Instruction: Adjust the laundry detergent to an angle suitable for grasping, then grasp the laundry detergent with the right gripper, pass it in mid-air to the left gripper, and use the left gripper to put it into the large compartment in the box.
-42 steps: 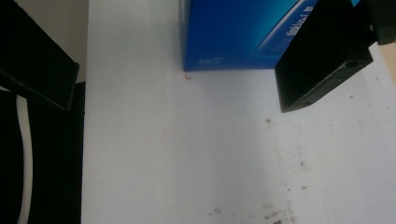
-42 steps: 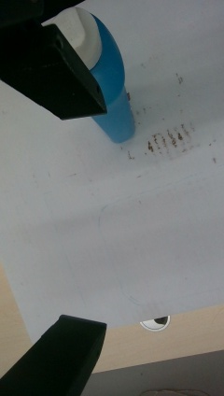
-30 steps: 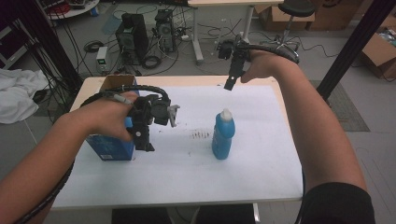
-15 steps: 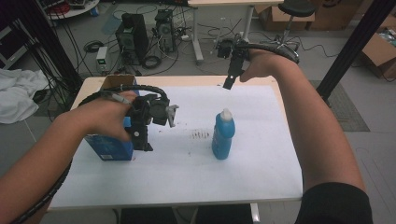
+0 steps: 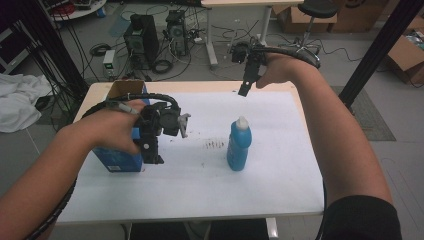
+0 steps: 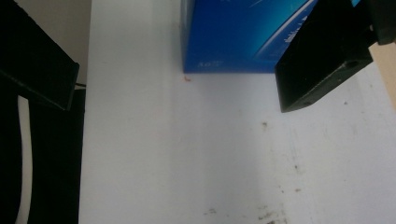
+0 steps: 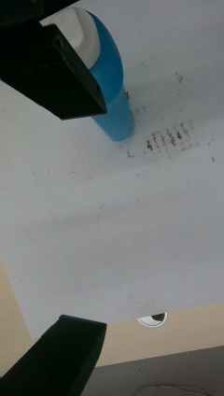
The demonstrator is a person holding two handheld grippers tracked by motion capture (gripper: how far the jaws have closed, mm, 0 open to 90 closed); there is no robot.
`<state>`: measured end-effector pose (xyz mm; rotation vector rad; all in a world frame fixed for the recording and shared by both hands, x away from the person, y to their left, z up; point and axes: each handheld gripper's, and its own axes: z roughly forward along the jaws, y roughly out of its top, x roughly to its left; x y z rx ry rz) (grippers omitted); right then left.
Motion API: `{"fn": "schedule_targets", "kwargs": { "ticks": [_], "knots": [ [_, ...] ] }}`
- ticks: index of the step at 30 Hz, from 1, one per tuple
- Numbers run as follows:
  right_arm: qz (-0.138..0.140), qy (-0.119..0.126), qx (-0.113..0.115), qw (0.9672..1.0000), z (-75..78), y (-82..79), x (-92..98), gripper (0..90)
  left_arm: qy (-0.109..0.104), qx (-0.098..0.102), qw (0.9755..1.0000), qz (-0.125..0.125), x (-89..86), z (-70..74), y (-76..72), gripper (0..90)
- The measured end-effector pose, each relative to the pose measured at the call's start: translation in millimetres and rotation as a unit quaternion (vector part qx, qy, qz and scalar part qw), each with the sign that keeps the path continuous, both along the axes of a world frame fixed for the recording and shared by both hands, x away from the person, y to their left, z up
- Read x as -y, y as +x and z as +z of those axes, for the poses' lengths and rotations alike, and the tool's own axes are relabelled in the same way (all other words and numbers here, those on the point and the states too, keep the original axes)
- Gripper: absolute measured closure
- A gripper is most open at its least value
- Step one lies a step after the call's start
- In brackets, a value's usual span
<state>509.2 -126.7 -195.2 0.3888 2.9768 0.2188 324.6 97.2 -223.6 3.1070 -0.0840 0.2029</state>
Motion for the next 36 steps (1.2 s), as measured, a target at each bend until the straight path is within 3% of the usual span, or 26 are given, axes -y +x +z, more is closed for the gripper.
{"fn": "schedule_targets", "kwargs": {
  "ticks": [22,30,31,34,35,36],
  "knots": [
    [-0.007,-0.003,-0.004,1.0000,-4.7,-2.2,0.0,0.0,0.002,-0.006,1.0000,-0.005,1.4,-2.2,1.4,0.1],
    [-0.024,0.044,-0.003,0.9987,-4.4,-7.3,7.8,0.0,0.001,-0.003,0.9998,-0.019,4.7,-3.7,1.2,0.1],
    [-0.032,0.070,0.002,0.9970,-3.7,-9.2,12.0,0.0,0.000,-0.005,0.9998,-0.021,5.0,-4.9,0.9,0.1],
    [-0.044,0.113,0.011,0.9925,-2.6,-13.0,18.7,0.0,-0.001,-0.006,0.9997,-0.024,5.5,-7.1,-0.2,0.1],
    [-0.044,0.113,0.011,0.9925,-2.6,-13.0,18.7,0.0,-0.001,-0.006,0.9997,-0.024,5.5,-7.1,-0.2,0.1],
    [-0.048,0.152,0.018,0.9871,-1.7,-16.8,25.5,0.0,0.000,-0.007,0.9996,-0.026,5.3,-8.2,-0.7,0.1]
  ]
}}
